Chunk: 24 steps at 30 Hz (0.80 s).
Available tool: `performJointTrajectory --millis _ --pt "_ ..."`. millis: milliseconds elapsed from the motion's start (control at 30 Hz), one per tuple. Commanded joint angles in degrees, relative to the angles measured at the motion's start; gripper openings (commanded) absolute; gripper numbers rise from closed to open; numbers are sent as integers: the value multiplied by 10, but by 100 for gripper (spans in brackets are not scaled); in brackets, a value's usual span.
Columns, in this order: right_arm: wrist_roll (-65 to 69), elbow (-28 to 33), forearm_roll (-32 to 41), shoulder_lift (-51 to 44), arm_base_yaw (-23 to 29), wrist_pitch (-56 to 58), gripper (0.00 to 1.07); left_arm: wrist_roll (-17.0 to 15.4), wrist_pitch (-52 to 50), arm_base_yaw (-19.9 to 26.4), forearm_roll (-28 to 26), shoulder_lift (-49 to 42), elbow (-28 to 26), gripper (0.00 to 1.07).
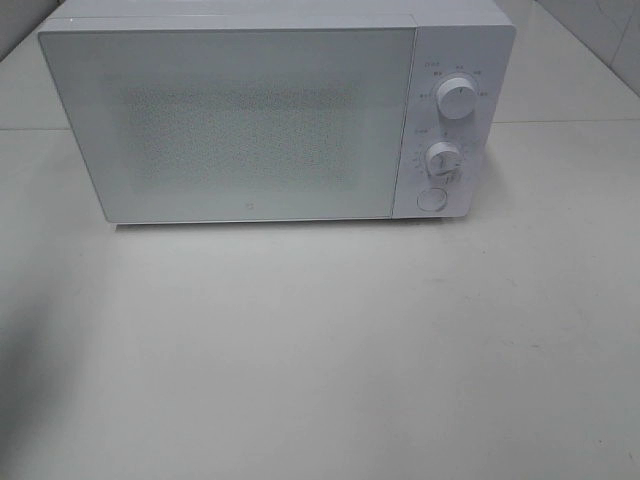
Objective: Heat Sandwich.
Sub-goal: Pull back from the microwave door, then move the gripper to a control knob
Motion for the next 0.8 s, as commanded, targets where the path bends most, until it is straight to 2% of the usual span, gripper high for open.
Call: performJointTrajectory --millis 33,300,567,800 --pt "2 1 -1 -14 -5 -5 76 11 26 16 -6 -37 7 101" --pt "2 1 -1 -14 -5 -5 76 15 69 16 -13 -133 66 101" --pt "2 1 -1 -14 -5 -5 76 45 83 16 -13 -284 126 101" --pt "3 1 -1 -14 -5 -5 76 45 76 16 -24 -408 162 101"
